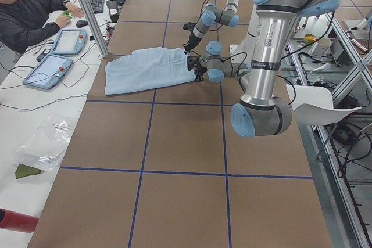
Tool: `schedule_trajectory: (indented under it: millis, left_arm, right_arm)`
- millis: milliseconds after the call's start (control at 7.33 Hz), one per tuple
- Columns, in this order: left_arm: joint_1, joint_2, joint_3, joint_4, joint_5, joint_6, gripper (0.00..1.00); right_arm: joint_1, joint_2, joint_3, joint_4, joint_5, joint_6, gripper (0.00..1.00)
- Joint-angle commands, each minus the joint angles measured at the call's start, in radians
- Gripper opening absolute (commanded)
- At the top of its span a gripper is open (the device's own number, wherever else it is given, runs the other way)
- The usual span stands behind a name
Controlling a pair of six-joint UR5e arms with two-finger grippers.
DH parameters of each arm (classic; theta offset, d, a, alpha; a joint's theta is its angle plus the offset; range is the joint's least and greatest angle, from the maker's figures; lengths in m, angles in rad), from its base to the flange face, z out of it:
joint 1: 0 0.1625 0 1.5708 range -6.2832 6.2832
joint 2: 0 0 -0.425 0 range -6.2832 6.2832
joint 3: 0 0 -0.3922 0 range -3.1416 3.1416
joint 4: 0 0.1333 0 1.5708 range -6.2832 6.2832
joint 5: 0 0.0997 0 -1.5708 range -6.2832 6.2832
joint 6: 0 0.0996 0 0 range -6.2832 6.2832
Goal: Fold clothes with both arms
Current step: 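Lower the left gripper to the shirt's near edge beside the right gripper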
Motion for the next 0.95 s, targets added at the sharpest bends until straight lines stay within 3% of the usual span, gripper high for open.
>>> schedule_trajectory:
  millis: [0, 136, 273, 682, 818]
  left_arm:
    - [-0.001, -0.001, 0.005, 0.002, 0.001, 0.0, 0.53]
    - [-0.001, -0.001, 0.005, 0.002, 0.001, 0.0, 0.53]
    - [-0.001, -0.001, 0.005, 0.002, 0.001, 0.0, 0.43]
    - [-0.001, -0.002, 0.005, 0.002, 0.002, -0.005, 0.0]
    - [-0.001, -0.002, 0.005, 0.002, 0.002, -0.005, 0.0]
  right_arm:
    - [0.0, -0.002, 0.002, 0.0, 0.0, 0.0, 0.0]
    - [0.0, -0.001, 0.002, 0.0, 0.0, 0.0, 0.0]
    - [0.0, -0.002, 0.002, 0.0, 0.0, 0.0, 0.0]
    - [0.0, -0.001, 0.002, 0.0, 0.0, 0.0, 0.0]
    - [0.0, -0.001, 0.002, 0.0, 0.0, 0.0, 0.0]
